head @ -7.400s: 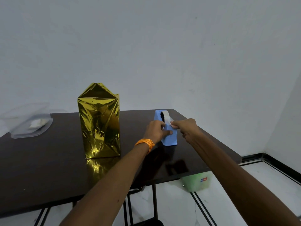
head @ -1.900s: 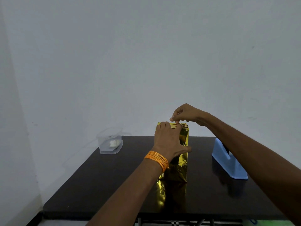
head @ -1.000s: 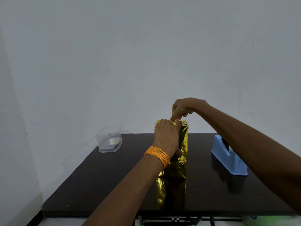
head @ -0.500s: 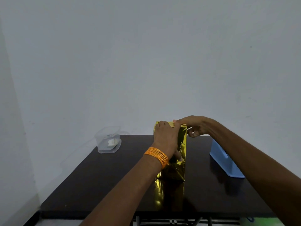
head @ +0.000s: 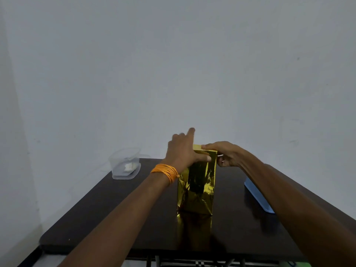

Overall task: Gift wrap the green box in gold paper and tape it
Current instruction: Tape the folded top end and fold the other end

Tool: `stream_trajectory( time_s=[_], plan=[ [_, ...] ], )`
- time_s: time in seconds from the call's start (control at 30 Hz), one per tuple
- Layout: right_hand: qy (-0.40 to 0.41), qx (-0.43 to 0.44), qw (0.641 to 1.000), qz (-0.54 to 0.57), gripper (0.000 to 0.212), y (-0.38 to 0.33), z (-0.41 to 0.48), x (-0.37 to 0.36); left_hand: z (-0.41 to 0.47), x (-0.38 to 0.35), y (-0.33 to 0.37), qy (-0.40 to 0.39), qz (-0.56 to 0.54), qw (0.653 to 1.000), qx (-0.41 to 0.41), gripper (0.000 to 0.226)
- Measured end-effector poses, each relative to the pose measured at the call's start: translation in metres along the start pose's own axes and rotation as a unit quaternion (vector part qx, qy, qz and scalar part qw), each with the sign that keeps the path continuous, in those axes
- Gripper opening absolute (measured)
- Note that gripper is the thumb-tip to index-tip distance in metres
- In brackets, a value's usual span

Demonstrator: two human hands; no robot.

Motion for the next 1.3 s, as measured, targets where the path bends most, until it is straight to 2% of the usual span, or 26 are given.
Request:
stream_trajectory(
  time_s=[0.07, 0.1, 0.17, 0.23, 0.4, 0.5, 0.6, 0.73, 0.83, 0.93, 1.13, 1.3],
  plan=[
    [-0.015, 0.003, 1.0, 0.015, 0.033, 0.001, 0.001, -0.002, 0.007, 0.01, -0.02, 0.052, -0.052, 0.996, 0.045, 0.082],
    [-0.02, 0.004, 1.0, 0.018, 0.032, 0.001, 0.0, -0.004, 0.01, 0.011, -0.032, 0.069, -0.116, 0.987, 0.083, 0.069],
    [-0.023, 0.005, 0.999, 0.023, 0.032, 0.002, 0.0, -0.006, 0.014, 0.001, -0.053, 0.078, -0.267, 0.946, 0.168, 0.052],
    [-0.024, 0.004, 0.999, 0.023, 0.034, 0.003, 0.0, -0.006, 0.019, -0.015, -0.064, 0.06, -0.363, 0.904, 0.219, 0.045],
    [-0.021, 0.01, 0.999, 0.03, 0.03, 0.004, 0.0, -0.005, 0.029, -0.049, -0.063, -0.019, -0.404, 0.88, 0.25, 0.058],
    [-0.019, 0.008, 0.999, 0.031, 0.028, 0.006, 0.003, -0.003, 0.033, -0.06, -0.067, -0.039, -0.463, 0.841, 0.278, 0.048],
    [-0.024, 0.011, 0.999, 0.034, 0.029, 0.007, 0.004, -0.004, 0.029, -0.059, -0.077, -0.03, -0.487, 0.821, 0.297, 0.041],
    [-0.034, 0.018, 0.999, 0.032, 0.041, 0.007, 0.007, -0.004, 0.019, -0.058, -0.086, 0.004, -0.499, 0.812, 0.302, 0.03],
    [-0.036, 0.014, 0.998, 0.04, 0.039, 0.01, 0.011, -0.004, 0.019, -0.061, -0.083, -0.025, -0.496, 0.819, 0.287, 0.042],
    [-0.039, 0.016, 0.998, 0.047, 0.038, 0.011, 0.01, -0.006, 0.019, -0.059, -0.079, -0.022, -0.515, 0.81, 0.279, 0.038],
    [-0.048, 0.041, 0.996, 0.065, 0.046, 0.013, 0.009, -0.011, 0.002, -0.065, -0.085, 0.062, -0.559, 0.792, 0.236, 0.025],
    [-0.041, 0.064, 0.992, 0.101, 0.041, 0.019, 0.01, -0.01, -0.01, -0.079, -0.082, 0.098, -0.588, 0.779, 0.195, 0.032]
  ],
)
Point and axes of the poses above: each hand's wrist, its own z-axis towards the middle knuckle, its own x-axis out of the back of the hand, y = z × x, the point moved 7 cm from there along z, towards the middle knuckle, and after that the axes turned 10 degrees about -x, right-handed, at the moved point
